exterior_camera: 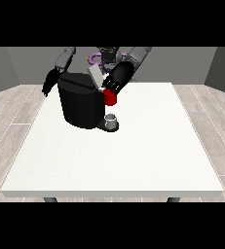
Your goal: Insert the coffee pod into the coffee machine and close the lid
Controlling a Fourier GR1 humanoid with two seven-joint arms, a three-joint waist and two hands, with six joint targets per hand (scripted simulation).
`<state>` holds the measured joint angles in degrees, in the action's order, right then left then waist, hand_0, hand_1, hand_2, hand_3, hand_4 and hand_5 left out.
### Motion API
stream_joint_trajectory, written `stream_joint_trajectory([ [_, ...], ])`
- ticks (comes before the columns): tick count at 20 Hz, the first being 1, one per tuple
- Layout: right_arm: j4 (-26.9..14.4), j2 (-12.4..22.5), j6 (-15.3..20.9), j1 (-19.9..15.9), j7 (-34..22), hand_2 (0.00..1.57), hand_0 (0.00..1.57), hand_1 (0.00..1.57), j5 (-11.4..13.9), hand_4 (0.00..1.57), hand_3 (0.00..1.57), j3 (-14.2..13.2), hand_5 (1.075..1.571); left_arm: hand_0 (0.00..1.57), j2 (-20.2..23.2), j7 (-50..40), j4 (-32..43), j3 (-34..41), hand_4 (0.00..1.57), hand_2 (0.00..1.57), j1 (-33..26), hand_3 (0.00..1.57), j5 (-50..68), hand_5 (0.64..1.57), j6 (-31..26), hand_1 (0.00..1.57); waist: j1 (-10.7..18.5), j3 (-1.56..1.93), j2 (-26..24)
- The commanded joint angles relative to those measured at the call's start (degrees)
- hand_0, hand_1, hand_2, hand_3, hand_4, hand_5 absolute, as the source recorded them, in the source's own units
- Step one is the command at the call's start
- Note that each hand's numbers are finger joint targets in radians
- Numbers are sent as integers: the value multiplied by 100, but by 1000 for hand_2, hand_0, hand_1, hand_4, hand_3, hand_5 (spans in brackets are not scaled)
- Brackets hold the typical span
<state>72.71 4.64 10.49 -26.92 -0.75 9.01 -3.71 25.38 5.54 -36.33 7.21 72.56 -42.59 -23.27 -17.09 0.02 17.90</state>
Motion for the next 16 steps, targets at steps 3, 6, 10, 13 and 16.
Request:
stream_joint_trajectory([
  [3,188,108,-144,-18,61,0,0,0,-90,0,0,-31,1571,1217,218,203,81,93,357,1242,-2,1195,-58,1571,236,1217,-164,-1,123],
  [6,-124,129,-120,-24,32,0,0,0,-7,0,0,-32,1571,1189,-85,-84,2,38,362,1207,218,1172,-49,1571,187,1189,-80,1,-19],
  [10,-45,-125,247,-13,104,0,0,0,135,0,0,43,1571,1225,48,234,-81,-228,0,1244,26,1157,-385,1571,496,1225,42,0,97],
  [13,83,-95,111,43,44,0,0,0,151,0,0,154,1571,1212,202,215,8,-319,0,1225,60,1100,-597,1571,624,1212,-192,0,179],
  [16,-33,32,-33,26,82,0,0,0,-60,0,0,-59,1571,1162,162,435,-44,-440,0,1190,-115,1068,-682,1571,656,1162,-28,0,184],
])
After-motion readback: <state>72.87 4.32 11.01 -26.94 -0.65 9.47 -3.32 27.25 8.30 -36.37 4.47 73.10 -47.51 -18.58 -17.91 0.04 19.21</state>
